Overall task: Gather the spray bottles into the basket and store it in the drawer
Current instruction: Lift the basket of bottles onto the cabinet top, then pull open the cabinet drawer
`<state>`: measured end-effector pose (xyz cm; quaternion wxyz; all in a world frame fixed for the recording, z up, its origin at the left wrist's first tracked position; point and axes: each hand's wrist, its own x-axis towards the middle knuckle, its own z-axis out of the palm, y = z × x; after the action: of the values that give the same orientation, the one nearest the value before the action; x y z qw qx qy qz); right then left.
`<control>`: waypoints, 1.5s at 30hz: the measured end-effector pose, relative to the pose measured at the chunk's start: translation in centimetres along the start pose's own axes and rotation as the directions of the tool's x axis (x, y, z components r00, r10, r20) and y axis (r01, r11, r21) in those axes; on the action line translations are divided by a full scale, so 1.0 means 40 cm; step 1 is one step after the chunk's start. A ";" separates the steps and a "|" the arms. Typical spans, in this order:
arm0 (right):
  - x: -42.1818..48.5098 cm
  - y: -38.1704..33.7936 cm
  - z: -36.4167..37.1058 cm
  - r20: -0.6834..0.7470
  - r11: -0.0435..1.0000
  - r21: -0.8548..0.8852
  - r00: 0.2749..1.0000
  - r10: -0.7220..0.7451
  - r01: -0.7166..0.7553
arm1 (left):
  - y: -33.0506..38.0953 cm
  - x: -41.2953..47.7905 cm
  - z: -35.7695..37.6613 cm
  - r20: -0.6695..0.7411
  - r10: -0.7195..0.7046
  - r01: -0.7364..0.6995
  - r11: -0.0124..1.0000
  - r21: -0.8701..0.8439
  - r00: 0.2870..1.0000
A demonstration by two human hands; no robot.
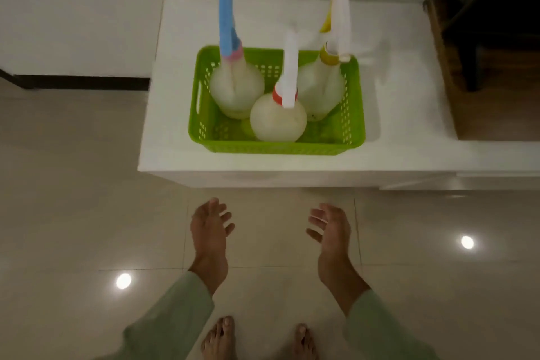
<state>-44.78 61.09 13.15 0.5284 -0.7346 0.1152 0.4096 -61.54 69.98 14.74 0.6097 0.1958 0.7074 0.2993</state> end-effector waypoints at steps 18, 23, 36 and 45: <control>0.450 0.243 0.169 0.375 0.646 0.638 0.902 0.213 -0.418 | -0.244 0.471 0.140 0.326 -0.231 0.389 0.703 -0.596 0.917; 0.357 0.268 0.111 0.358 0.665 0.609 0.898 0.257 -0.433 | -0.261 0.385 0.082 0.321 -0.319 0.448 0.724 -0.524 0.892; -0.169 0.085 -0.112 0.611 -0.102 -0.581 0.350 -0.710 0.807 | -0.117 -0.163 -0.142 0.694 0.609 -0.865 -0.024 0.501 0.384; -0.157 0.030 -0.126 0.706 -0.340 -0.704 0.562 -0.430 0.624 | -0.052 -0.181 -0.083 0.698 0.383 -0.678 -0.212 0.704 0.605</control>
<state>-47.11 54.55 17.40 0.0027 -0.7995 -0.5886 0.1199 -63.31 63.17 19.03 0.2011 0.8545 0.4777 -0.0344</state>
